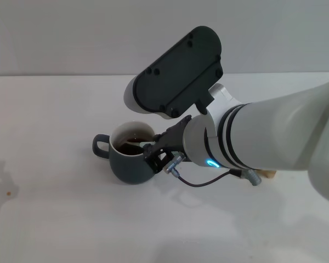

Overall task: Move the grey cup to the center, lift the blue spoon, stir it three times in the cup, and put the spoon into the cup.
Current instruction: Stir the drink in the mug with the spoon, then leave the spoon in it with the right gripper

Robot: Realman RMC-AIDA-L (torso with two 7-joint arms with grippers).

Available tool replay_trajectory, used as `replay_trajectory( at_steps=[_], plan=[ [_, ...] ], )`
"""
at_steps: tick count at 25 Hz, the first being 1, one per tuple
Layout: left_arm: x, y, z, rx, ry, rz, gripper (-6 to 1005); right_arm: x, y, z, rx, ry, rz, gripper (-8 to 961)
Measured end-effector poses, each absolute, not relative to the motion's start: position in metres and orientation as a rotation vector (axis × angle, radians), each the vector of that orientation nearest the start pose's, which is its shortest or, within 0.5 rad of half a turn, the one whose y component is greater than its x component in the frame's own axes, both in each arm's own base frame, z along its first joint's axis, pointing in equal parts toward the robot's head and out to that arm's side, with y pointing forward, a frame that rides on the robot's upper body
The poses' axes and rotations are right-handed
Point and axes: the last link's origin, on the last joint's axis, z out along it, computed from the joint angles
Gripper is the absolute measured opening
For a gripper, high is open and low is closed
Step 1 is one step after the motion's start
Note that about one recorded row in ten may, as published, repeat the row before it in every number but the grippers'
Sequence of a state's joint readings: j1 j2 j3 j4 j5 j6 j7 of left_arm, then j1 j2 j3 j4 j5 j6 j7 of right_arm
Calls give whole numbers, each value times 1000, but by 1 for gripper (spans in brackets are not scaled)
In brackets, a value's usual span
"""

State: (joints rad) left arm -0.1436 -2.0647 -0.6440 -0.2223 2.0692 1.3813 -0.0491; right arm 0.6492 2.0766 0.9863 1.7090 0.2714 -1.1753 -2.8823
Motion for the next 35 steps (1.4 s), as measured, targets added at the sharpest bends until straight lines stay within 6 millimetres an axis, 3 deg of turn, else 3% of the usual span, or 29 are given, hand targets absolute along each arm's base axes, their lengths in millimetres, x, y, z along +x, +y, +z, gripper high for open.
replay_trajectory(
  at_steps=[21,35],
  plan=[
    [-379,227,-3,-1431,-565,-602,-2,56,308,-89,-2442,647,-159,162],
    [-381,225,-4,-1438,-575,-594,-1,55,293,-91,-2471,646,-147,163]
  ],
)
